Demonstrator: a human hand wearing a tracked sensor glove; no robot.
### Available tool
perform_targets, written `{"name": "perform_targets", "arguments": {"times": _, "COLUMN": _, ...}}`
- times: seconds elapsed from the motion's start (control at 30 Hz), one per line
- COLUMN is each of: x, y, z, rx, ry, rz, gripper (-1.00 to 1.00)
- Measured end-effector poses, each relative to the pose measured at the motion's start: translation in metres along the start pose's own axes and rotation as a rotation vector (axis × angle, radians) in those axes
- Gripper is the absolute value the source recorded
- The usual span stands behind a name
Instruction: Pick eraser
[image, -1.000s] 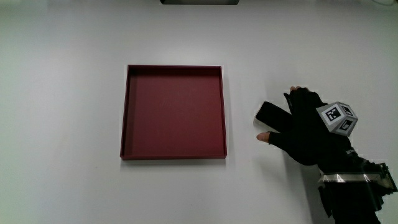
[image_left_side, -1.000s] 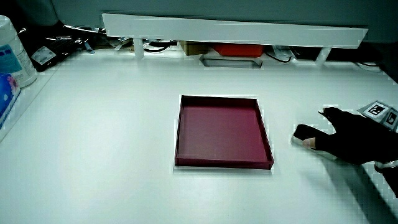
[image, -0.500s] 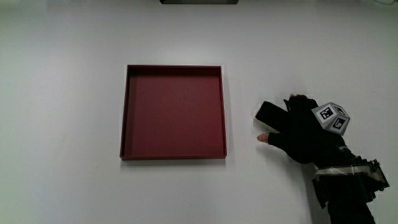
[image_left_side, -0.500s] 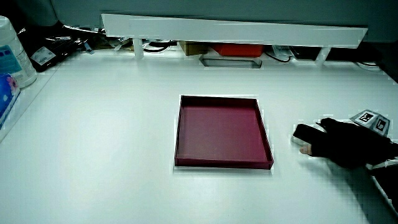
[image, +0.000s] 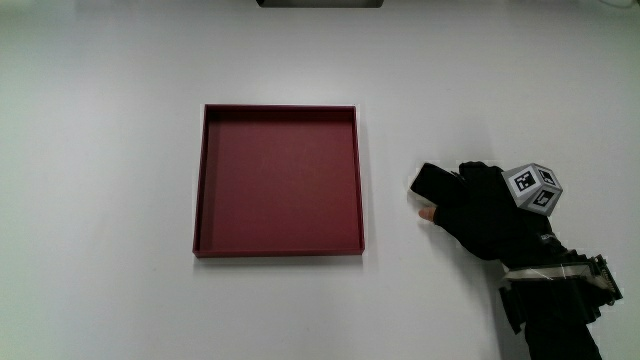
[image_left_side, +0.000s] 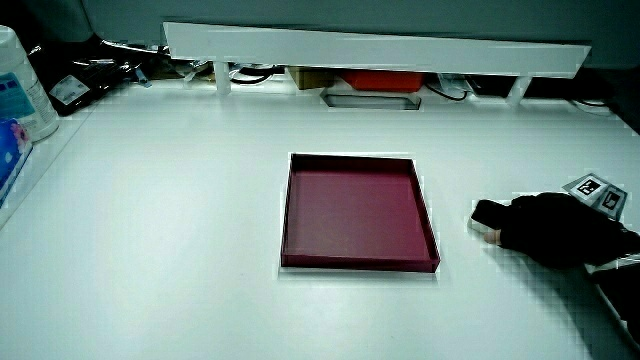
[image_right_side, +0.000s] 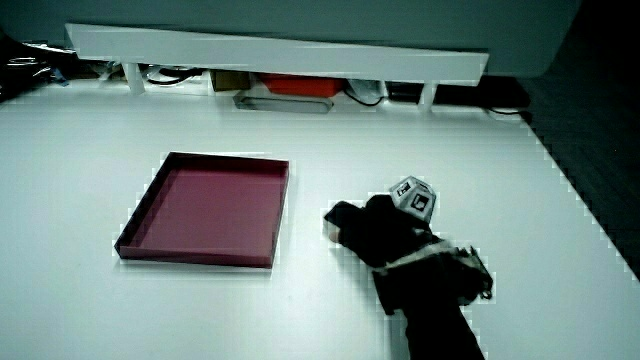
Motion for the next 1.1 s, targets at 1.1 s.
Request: {"name": "perform_targets", "arguments": {"times": 1.1, "x": -0.114, "y": -0.011, "z": 0.021, "rx": 0.043, "ry": 0.035, "rz": 0.345, "gripper": 1.00}}
